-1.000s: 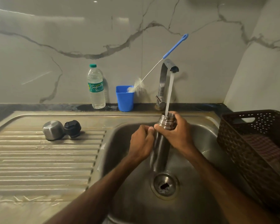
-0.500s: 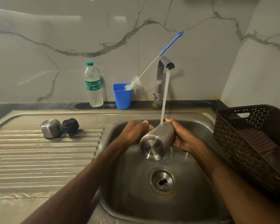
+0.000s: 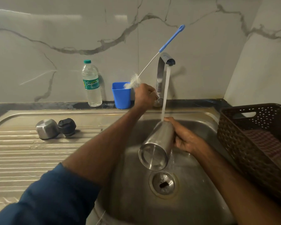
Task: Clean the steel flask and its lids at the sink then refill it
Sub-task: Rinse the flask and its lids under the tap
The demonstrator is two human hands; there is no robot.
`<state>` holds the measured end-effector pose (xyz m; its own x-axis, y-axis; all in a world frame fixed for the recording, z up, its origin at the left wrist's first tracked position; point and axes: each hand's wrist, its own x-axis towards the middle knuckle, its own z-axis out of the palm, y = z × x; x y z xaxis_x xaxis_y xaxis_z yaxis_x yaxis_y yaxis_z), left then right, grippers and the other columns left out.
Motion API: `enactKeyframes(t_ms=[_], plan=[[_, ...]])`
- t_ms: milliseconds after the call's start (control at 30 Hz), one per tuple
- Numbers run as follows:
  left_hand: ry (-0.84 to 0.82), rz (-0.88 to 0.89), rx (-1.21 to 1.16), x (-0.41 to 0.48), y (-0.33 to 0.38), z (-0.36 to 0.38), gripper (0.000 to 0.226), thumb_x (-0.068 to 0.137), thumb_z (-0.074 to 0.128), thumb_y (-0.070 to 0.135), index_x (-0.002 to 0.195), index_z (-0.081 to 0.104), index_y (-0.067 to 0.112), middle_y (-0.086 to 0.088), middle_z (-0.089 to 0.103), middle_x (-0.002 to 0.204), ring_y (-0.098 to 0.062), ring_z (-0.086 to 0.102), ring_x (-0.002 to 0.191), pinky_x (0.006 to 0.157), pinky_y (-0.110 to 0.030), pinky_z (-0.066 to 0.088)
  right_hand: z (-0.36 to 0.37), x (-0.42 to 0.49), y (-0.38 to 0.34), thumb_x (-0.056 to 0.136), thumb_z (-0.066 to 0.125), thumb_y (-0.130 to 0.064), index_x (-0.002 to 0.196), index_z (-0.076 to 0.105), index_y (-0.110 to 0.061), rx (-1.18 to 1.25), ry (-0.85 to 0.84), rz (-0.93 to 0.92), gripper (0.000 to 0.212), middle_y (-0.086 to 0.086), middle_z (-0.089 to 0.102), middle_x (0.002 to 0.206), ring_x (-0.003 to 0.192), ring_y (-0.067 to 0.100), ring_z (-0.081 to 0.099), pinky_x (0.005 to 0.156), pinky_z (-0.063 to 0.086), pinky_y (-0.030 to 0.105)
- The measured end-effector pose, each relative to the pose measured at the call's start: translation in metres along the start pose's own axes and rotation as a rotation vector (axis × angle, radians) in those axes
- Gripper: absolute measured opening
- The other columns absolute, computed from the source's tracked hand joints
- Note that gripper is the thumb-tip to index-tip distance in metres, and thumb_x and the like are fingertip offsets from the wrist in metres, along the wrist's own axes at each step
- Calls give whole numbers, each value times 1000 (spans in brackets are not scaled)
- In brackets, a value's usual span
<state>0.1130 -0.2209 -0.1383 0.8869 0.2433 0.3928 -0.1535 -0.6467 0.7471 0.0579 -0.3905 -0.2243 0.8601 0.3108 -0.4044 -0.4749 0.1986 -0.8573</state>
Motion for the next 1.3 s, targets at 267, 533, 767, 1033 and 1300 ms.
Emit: enactKeyframes(t_ms=[267,533,767,1033,1300], plan=[[47,98,-1,-1,4,1,14,95,69,5,90,83,5,-5,78,78,-16,73,72,88,-38,62,8,-10,-2,78,82,-48,129,63,-11,-88,-26,-78,65,23,68,125,114,39,68,85,62,52],[-29,145,79,2,-4,5,21,99,65,10,84,78,6,-6,75,80,-19,72,78,95,-46,57,25,-29,-6,83,77,-52,126,63,-20,-453,110,-333,55,9,71,114,97,25,72,63,60,32],[-99,-72,-3,-62,-21,-26,22,102,53,12,93,71,4,-12,73,93,-26,71,89,78,-35,57,37,-34,0,77,90,-30,109,66,-18,-655,212,-656,42,-3,74,95,82,14,72,68,56,21],[-40,-166,-308,-134,-35,-15,14,102,56,14,105,70,16,3,73,96,-8,69,89,82,-24,57,42,-45,-3,88,78,-42,130,52,-18,-880,410,-769,55,-3,65,108,87,11,62,64,43,11],[92,-103,-294,-135,-39,-17,22,97,54,-1,101,70,13,11,69,89,8,64,83,71,-4,47,53,-30,7,92,73,-43,131,45,-21,-879,425,-811,53,-9,61,105,82,2,61,69,47,17]])
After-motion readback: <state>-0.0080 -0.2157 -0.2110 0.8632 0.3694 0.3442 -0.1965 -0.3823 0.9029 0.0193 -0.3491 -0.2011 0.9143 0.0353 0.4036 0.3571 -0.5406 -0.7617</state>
